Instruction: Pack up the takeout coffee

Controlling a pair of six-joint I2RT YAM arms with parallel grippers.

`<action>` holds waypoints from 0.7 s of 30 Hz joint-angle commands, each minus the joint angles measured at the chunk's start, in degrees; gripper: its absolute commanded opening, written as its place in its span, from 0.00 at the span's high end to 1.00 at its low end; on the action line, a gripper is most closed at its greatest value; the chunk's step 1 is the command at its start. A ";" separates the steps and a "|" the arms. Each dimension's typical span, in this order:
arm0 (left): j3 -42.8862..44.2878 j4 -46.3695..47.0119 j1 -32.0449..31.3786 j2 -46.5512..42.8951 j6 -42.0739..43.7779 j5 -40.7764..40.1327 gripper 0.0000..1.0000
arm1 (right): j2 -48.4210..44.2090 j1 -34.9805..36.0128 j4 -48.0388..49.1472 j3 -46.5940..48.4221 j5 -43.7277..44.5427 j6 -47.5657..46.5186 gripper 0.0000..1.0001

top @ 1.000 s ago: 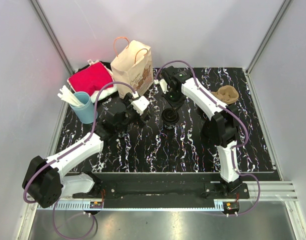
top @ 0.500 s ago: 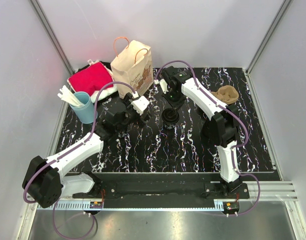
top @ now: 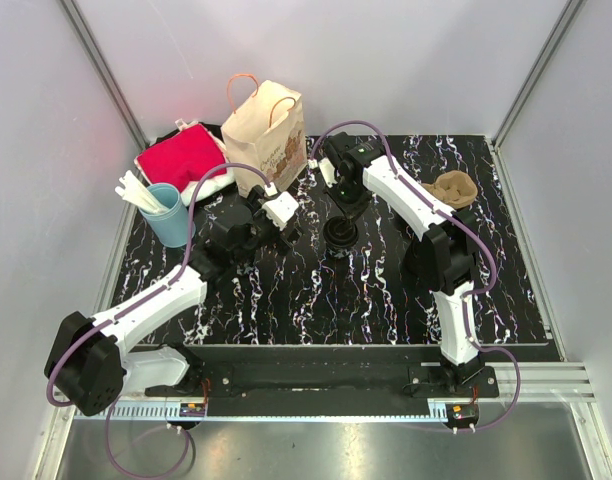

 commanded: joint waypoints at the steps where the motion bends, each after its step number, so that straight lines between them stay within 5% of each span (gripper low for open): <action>1: -0.57 4.45 -0.16 -0.49 -0.50 0.00 0.01 | -3.52 0.56 -0.70 0.63 -0.23 -0.93 0.92; 21: -0.31 4.45 -0.24 0.39 -0.85 0.27 0.01 | -4.84 0.56 -0.70 0.81 -0.23 -1.10 0.85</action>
